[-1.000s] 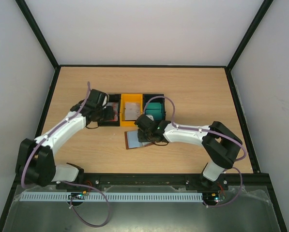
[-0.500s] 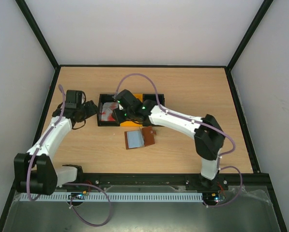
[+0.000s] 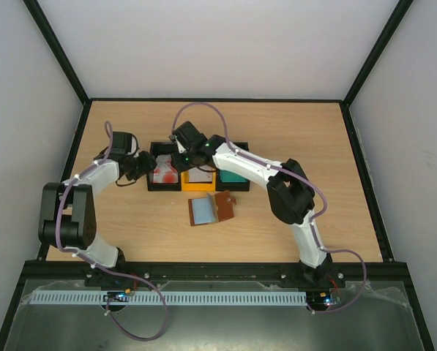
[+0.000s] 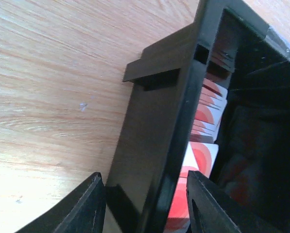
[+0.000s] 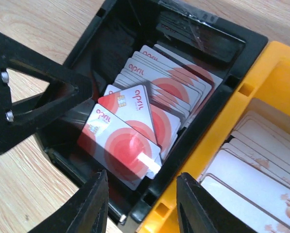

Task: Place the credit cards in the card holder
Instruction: Move the storage box to the center of the board.

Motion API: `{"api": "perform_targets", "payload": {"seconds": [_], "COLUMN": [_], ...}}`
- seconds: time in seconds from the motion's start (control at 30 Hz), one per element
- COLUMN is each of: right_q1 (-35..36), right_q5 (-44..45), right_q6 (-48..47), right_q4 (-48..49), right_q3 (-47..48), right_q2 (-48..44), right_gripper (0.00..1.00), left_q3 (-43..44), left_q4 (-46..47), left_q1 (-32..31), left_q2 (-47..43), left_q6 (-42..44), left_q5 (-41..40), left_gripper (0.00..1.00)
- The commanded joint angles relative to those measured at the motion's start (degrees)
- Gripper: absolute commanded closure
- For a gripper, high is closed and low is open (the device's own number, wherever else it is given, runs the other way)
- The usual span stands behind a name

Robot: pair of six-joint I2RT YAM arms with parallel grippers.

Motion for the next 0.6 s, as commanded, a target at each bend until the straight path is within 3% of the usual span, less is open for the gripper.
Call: {"api": "perform_targets", "payload": {"seconds": [0.0,0.23,0.43,0.57], "right_q1": [-0.9,-2.1,-2.5,-3.1], "right_q5": [-0.7,0.8,1.8,3.1], "right_q6": [-4.2,-4.9,-0.5,3.9], "right_q4": [-3.5,-4.6,1.0,4.5], "right_q3": [2.6,2.5,-7.1,-13.5], "right_q2": [1.4,1.1,-6.8,-12.1], "right_gripper": [0.63,0.62,0.62,0.63], "left_q3": [1.7,3.4,0.9,-1.0], "left_q4": [3.1,1.0,-1.9,-2.2], "left_q1": [-0.2,-5.0,-6.4,-7.2], "left_q2": [2.1,2.2,-1.3,-3.6], "left_q6": [1.2,1.4,-0.5,-1.9], "left_q5": [4.4,1.0,-2.5,-3.6], "left_gripper": [0.56,0.65,0.74,0.75]}}
